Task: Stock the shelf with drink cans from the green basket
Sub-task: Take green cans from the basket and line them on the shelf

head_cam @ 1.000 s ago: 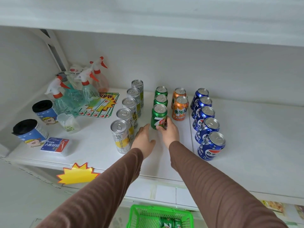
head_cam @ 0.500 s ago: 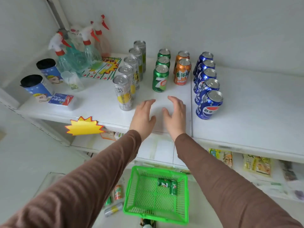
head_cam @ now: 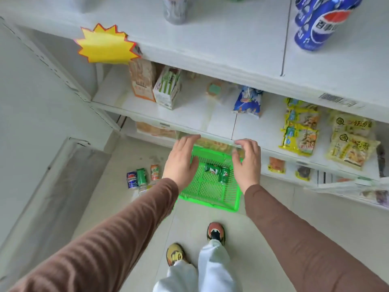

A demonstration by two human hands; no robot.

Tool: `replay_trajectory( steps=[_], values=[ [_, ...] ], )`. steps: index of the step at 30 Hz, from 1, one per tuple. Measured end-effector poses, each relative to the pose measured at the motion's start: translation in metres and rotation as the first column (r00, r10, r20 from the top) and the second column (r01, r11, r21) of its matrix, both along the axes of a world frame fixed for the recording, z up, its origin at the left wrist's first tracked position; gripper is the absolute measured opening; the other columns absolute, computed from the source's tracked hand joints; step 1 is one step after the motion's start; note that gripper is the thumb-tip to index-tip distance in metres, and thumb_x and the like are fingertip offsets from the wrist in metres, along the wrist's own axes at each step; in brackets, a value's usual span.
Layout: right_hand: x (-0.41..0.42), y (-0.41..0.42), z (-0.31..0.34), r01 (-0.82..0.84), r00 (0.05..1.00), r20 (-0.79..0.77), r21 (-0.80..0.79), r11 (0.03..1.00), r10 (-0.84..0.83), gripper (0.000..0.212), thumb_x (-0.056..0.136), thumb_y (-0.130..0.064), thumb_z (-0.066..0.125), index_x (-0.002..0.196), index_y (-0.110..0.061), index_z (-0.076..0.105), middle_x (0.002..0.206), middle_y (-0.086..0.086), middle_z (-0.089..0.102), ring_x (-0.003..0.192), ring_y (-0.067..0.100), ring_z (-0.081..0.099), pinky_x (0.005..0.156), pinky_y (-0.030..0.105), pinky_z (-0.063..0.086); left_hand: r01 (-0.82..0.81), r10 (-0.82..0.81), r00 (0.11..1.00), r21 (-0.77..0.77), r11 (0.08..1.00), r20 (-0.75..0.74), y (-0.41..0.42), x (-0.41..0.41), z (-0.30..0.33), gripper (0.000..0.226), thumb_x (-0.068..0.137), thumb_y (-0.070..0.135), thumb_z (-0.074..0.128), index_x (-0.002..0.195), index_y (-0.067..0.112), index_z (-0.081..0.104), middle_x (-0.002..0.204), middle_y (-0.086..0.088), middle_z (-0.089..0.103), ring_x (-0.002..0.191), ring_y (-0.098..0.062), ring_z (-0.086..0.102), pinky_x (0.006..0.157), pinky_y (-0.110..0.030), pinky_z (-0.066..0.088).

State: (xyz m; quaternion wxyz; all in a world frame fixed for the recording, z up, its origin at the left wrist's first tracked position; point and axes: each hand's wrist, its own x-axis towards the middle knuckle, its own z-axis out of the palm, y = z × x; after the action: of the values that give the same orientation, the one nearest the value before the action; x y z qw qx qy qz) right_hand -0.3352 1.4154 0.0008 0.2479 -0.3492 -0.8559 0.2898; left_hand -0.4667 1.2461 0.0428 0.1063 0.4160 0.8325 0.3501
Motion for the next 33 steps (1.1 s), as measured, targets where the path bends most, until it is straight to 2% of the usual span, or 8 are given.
replay_trajectory(
  steps=[2,5,10,13,17,25,30,33],
  values=[
    [0.015,-0.003,-0.042,0.035,0.994,0.106,-0.087,0.996,-0.026,0.022,0.089,-0.004,0.060,0.109,-0.011,0.064,0.112,0.008,0.059,0.110,0.033,0.056,0.094,0.044,0.046,-0.033,0.039,0.997,-0.084,0.996,0.072,-0.010,0.013,-0.042,0.063,0.077,0.005,0.058,0.138,0.010,0.042,0.130,-0.009,0.050,0.120,-0.029,0.045,0.105,-0.039,0.036],
    [0.028,-0.003,-0.107,0.054,0.971,0.238,-0.184,0.981,-0.008,0.025,0.090,-0.004,0.060,0.113,-0.012,0.064,0.114,0.006,0.059,0.111,0.030,0.057,0.093,0.040,0.046,-0.076,0.109,0.978,-0.181,0.981,0.177,-0.012,0.033,-0.110,0.064,0.078,0.005,0.060,0.139,0.010,0.041,0.132,-0.011,0.050,0.123,-0.030,0.044,0.107,-0.040,0.035],
    [0.028,0.017,-0.227,-0.016,0.908,0.400,-0.266,0.964,0.126,0.029,0.093,-0.006,0.059,0.122,-0.012,0.062,0.122,0.007,0.059,0.119,0.028,0.054,0.097,0.039,0.045,-0.123,0.202,0.942,-0.284,0.951,0.268,0.002,0.057,-0.229,0.064,0.081,0.007,0.062,0.140,0.012,0.039,0.135,-0.008,0.048,0.126,-0.027,0.043,0.108,-0.036,0.034],
    [0.017,0.036,-0.303,-0.071,0.837,0.501,-0.299,0.951,0.220,0.036,0.096,-0.008,0.057,0.132,-0.011,0.057,0.134,0.009,0.057,0.128,0.029,0.049,0.105,0.039,0.042,-0.117,0.212,0.939,-0.326,0.938,0.272,0.014,0.058,-0.299,0.064,0.082,0.011,0.062,0.141,0.014,0.038,0.137,-0.008,0.047,0.128,-0.026,0.042,0.109,-0.038,0.034],
    [-0.005,0.059,-0.401,-0.123,0.690,0.654,-0.317,0.940,0.311,0.048,0.097,-0.012,0.058,0.143,-0.007,0.046,0.142,0.013,0.050,0.133,0.032,0.045,0.109,0.040,0.039,-0.082,0.196,0.943,-0.385,0.919,0.268,0.034,0.048,-0.383,0.065,0.083,0.015,0.063,0.142,0.012,0.035,0.138,-0.010,0.046,0.129,-0.028,0.041,0.110,-0.038,0.033],
    [-0.044,0.087,-0.546,-0.170,0.512,0.813,-0.220,0.960,0.277,0.047,0.095,-0.008,0.060,0.139,-0.009,0.044,0.139,0.013,0.046,0.130,0.032,0.047,0.102,0.045,0.047,-0.041,0.216,0.926,-0.485,0.873,0.311,0.071,0.022,-0.509,0.068,0.086,0.021,0.064,0.145,0.014,0.031,0.145,-0.009,0.042,0.134,-0.026,0.038,0.114,-0.036,0.030],
    [-0.045,0.087,-0.594,-0.264,0.516,0.848,0.023,0.964,0.120,0.035,0.096,-0.005,0.051,0.130,-0.011,0.047,0.132,0.012,0.050,0.124,0.030,0.044,0.100,0.039,0.043,-0.023,0.220,0.914,-0.498,0.867,0.340,0.076,0.016,-0.547,0.069,0.087,0.022,0.064,0.146,0.014,0.030,0.146,-0.010,0.041,0.135,-0.026,0.037,0.115,-0.037,0.030],
    [-0.043,0.083,-0.610,-0.319,0.472,0.879,0.102,0.942,0.065,0.034,0.098,-0.012,0.047,0.132,-0.012,0.049,0.131,0.010,0.048,0.124,0.029,0.043,0.100,0.037,0.039,-0.009,0.211,0.916,-0.508,0.861,0.341,0.076,0.016,-0.557,0.069,0.087,0.023,0.064,0.146,0.015,0.030,0.147,-0.008,0.040,0.135,-0.025,0.038,0.114,-0.037,0.031]
  ],
)
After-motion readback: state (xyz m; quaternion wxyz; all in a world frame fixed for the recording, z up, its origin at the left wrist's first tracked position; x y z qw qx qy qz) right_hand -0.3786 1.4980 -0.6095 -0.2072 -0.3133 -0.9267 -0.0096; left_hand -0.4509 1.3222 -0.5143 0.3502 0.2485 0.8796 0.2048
